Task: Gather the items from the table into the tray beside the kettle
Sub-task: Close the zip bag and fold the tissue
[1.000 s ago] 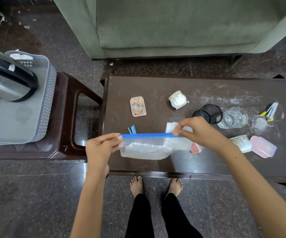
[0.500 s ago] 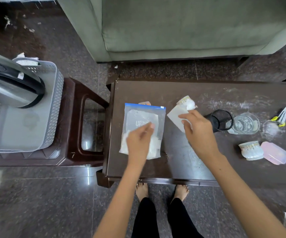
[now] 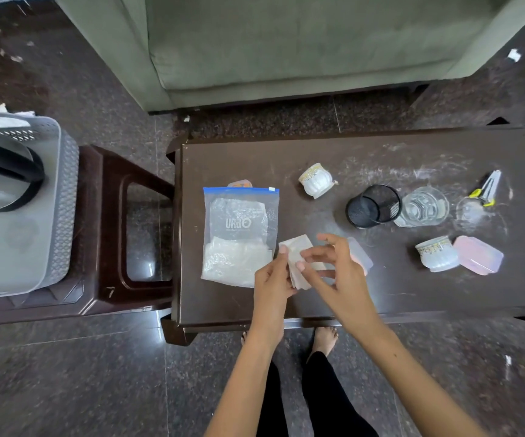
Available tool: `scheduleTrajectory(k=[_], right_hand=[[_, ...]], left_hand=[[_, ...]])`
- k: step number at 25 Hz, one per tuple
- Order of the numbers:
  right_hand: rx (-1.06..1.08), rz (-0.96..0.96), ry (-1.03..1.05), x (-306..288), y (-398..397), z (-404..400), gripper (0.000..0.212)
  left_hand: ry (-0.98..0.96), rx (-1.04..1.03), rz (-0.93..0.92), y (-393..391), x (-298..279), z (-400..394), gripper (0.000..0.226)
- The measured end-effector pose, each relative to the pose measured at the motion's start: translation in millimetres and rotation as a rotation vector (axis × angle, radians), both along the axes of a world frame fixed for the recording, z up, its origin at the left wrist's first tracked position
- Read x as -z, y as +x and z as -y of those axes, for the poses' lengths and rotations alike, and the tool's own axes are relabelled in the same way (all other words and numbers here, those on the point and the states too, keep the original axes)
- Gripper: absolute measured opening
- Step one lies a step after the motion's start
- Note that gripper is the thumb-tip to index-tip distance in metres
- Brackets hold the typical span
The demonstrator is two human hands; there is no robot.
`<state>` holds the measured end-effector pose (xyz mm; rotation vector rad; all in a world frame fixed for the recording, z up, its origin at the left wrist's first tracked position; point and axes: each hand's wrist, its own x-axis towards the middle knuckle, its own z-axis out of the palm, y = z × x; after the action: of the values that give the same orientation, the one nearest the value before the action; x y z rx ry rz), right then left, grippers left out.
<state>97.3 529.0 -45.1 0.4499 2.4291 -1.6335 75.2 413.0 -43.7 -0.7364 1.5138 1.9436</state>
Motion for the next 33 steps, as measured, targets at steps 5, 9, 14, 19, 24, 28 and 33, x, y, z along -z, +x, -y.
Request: scheduleTrajectory(k=[5, 9, 14, 19, 24, 28, 33], right_hand=[[-0.145, -0.017, 0.252, 5.0, -4.9, -7.0, 0.042], [-0.056, -0.004, 0.116, 1.9, -6.0, -14.5, 0.021], [0.138, 0.08, 0.027, 8.9, -5.3, -38.0, 0.041], [0.12, 0.17, -0.136, 10.6, -6.9, -37.2, 0.039], [0.084, 0.395, -0.486, 6.7, -7.4, -48.2, 0.019], [-0.118, 0.432, -0.579, 5.7, -4.5, -55.0, 0.016], [-0.029, 0.484, -0.597, 7.6, -11.5, -56.3, 0.019]], left_hand=[[-0.123, 0.082, -0.008, 0.4, -4.0, -6.0, 0.038], [-0.062, 0.048, 0.014, -2.0, -2.4, 3.5, 0.027], [-0.209, -0.143, 0.115, -5.1, 12.9, 23.0, 0.025], [-0.371, 0.233, -0.034, -8.4, 9.7, 24.4, 0.061], [-0.111, 0.199, -0.07, -6.0, 13.8, 41.9, 0.025], [-0.046, 0.333, -0.091, -7.6, 14.6, 53.2, 0.012], [0.004, 0.187, -0.018, -10.4, 13.5, 53.0, 0.013]])
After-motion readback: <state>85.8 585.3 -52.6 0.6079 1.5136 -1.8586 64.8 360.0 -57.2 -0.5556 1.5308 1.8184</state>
